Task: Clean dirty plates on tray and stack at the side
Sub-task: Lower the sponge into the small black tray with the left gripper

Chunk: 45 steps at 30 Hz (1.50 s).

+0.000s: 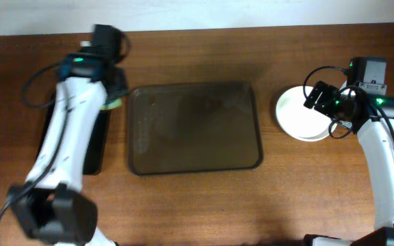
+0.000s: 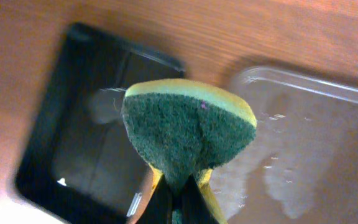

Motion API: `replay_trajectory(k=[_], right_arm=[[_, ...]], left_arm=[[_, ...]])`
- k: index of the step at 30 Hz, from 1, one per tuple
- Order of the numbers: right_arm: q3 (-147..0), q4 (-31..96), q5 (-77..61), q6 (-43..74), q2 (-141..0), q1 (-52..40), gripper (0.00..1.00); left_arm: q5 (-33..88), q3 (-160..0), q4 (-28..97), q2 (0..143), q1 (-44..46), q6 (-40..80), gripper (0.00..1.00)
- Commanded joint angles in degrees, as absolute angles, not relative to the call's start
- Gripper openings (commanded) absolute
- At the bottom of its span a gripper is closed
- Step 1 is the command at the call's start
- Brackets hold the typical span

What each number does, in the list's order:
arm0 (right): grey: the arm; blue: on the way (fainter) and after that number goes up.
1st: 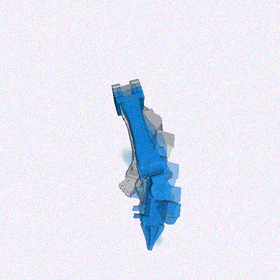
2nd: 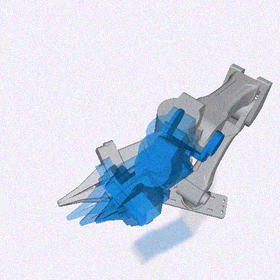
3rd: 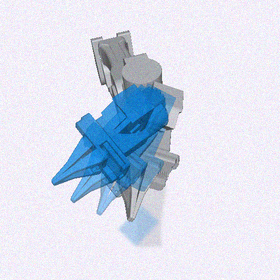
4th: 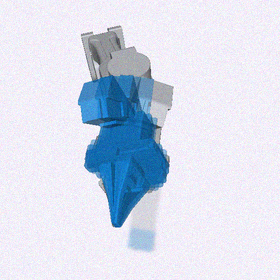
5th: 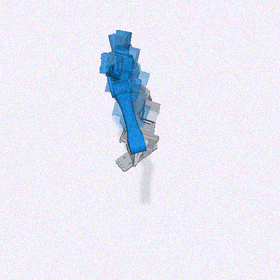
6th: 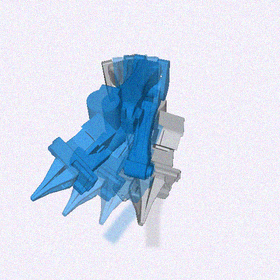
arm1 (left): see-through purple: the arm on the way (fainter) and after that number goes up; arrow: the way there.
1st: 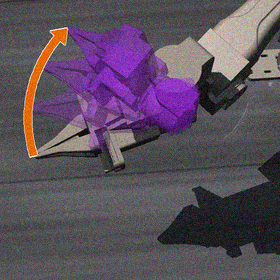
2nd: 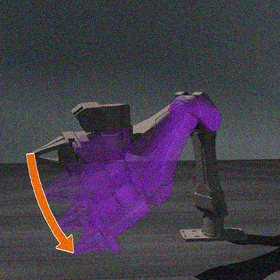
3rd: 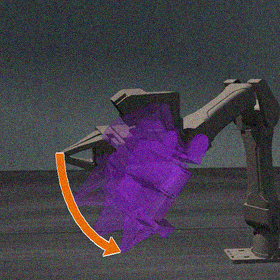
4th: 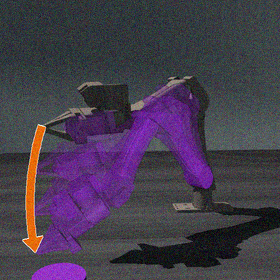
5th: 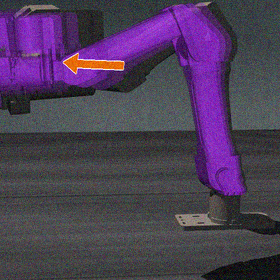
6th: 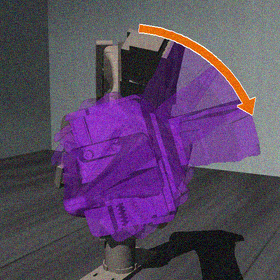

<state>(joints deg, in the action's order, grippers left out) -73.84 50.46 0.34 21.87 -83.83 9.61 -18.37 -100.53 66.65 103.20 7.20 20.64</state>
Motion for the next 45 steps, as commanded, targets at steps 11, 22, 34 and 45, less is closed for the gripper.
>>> replay_trajectory(k=[11, 22, 34, 45], right_arm=[[-74.48, 50.78, 0.45, 21.43, -84.01, 8.21, 0.98], [-74.46, 51.77, 0.64, 21.19, -84.01, 8.21, 0.98], [-82.13, 58.81, 0.6, 18.37, -80.07, 8.21, 0.98], [-88.88, 66.61, -1.52, 16.73, -55.88, 8.21, 0.98]], left_arm=[[-18.02, -83.35, 54.41, 100.42, -13.3, 27.62, 0.01], [-12.8, -68.88, 40.53, 100.44, -13.3, 27.62, 0.81], [-12.19, -76.23, 47.22, 82.59, -9.1, 27.16, 0.99], [-12.21, -76.23, 47.24, 77.87, -9.13, 27.16, 0.99]])
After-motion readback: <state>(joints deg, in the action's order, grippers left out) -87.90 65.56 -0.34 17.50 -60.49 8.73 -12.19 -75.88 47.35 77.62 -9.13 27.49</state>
